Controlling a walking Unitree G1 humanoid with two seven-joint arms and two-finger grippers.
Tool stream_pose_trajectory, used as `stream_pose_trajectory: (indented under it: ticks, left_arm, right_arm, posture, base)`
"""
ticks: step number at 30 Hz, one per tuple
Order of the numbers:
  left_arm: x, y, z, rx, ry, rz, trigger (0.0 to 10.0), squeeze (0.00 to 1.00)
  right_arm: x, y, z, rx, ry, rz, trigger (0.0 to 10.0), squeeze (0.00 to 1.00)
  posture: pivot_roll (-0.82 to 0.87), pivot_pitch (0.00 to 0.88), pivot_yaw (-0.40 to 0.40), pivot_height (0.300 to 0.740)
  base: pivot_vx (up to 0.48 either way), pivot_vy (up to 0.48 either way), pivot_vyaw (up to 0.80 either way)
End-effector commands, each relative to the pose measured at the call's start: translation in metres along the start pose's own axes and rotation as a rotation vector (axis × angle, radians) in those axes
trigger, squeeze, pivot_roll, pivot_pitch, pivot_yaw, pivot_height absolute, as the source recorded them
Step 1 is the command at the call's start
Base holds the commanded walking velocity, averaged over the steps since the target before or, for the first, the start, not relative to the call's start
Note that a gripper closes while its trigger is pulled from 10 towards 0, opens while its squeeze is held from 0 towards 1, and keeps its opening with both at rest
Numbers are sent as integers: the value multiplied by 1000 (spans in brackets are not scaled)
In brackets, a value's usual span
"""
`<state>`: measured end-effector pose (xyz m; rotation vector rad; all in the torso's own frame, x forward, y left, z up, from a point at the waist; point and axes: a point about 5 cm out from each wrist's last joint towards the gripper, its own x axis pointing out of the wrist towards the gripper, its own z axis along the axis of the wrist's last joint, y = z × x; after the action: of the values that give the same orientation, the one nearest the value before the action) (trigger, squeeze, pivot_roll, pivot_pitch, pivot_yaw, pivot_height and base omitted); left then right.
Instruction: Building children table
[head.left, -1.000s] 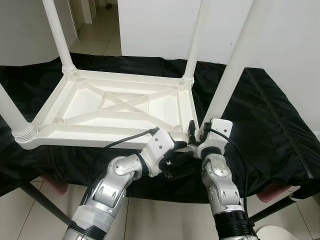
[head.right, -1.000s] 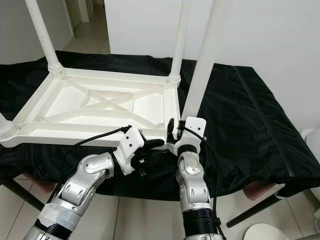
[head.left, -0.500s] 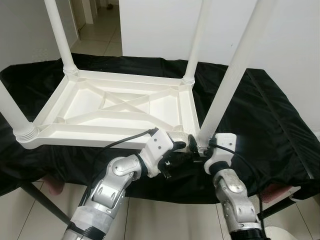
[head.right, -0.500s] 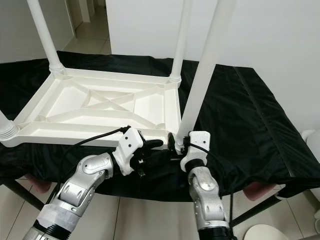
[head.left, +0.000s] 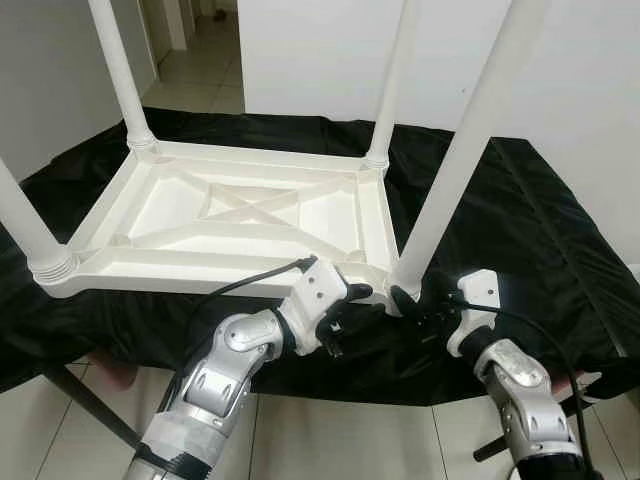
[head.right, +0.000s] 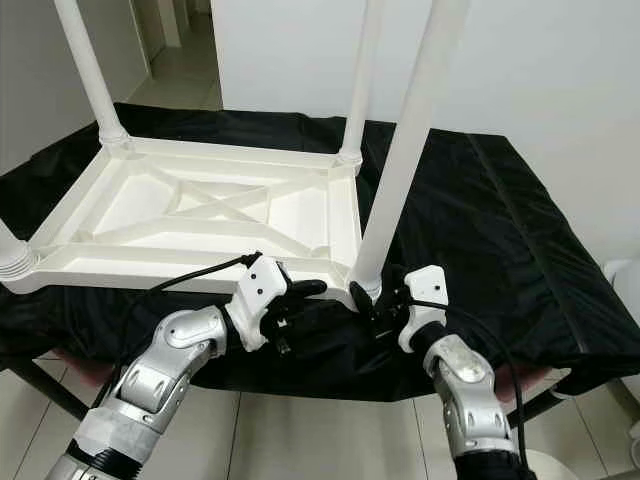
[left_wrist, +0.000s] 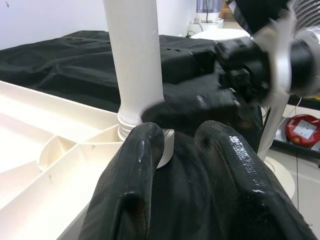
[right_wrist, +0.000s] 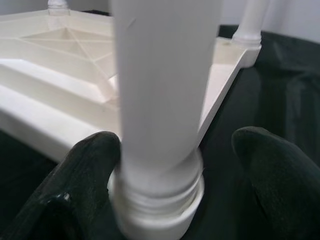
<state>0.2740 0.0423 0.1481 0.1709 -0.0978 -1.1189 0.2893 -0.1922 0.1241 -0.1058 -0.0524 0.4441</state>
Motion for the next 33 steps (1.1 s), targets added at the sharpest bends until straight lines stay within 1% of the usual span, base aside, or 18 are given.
stream_pose_trajectory:
  ticks: [1,2,5,8,10,11,15,16,20,21,22,32,33]
  left_arm:
    - [1,2,2,8,7,33,10000,0]
    - [1,2,2,9,7,31,10000,0]
    - [2,2,2,9,7,30,10000,0]
    - [2,4,3,13,7,33,10000,0]
    - [2,4,3,15,8,34,10000,0]
    - [2,5,3,15,7,35,10000,0]
    - [2,5,4,15,6,37,10000,0]
    - [1,5,4,16,6,42,10000,0]
    - [1,5,4,15,5,46,10000,0]
    - [1,5,4,15,4,48,10000,0]
    - [1,5,5,16,3,51,10000,0]
    - [1,5,4,11,3,54,10000,0]
    - [1,5,4,10,2,53,10000,0]
  right_arm:
    - [1,-5,0,-5,-6,12,10000,0]
    - [4,-7,2,-10,-7,34,10000,0]
    - [6,-7,3,-11,-8,49,10000,0]
    - [18,-12,4,-41,9,95,10000,0]
    - [21,-14,3,-46,16,107,10000,0]
    - [24,-14,3,-46,22,115,6980,0]
    - [29,-14,1,-43,35,137,6980,0]
    - [32,-12,-2,-43,47,159,4275,0]
    - [34,-12,-4,-47,52,166,4275,0]
    - [35,-11,-6,-42,59,180,1451,0]
    - [37,-9,-9,-36,68,196,0,0]
    - [39,-12,-10,-35,58,203,0,0]
    - [39,-12,-11,-33,57,194,2980,0]
  posture:
    - [20,0,-38,740]
    - [20,0,-37,740]
    - [21,0,-37,740]
    - [28,0,-36,740]
    - [28,0,-36,740]
    - [35,0,-40,740]
    - [35,0,-40,740]
    - [43,0,-45,740]
    - [43,0,-45,740]
    - [43,0,-46,740]
    - [44,0,-47,740]
    - [38,0,-46,740]
    - [37,0,-47,740]
  base:
    - [0,0,0]
    - [0,0,0]
    - [0,0,0]
    - [0,0,0]
    - [0,0,0]
    - [0,0,0]
    - [0,0,0]
    - [0,0,0]
    - [0,0,0]
    - [0,0,0]
    - [0,0,0]
    - [0,0,0]
    - [0,0,0]
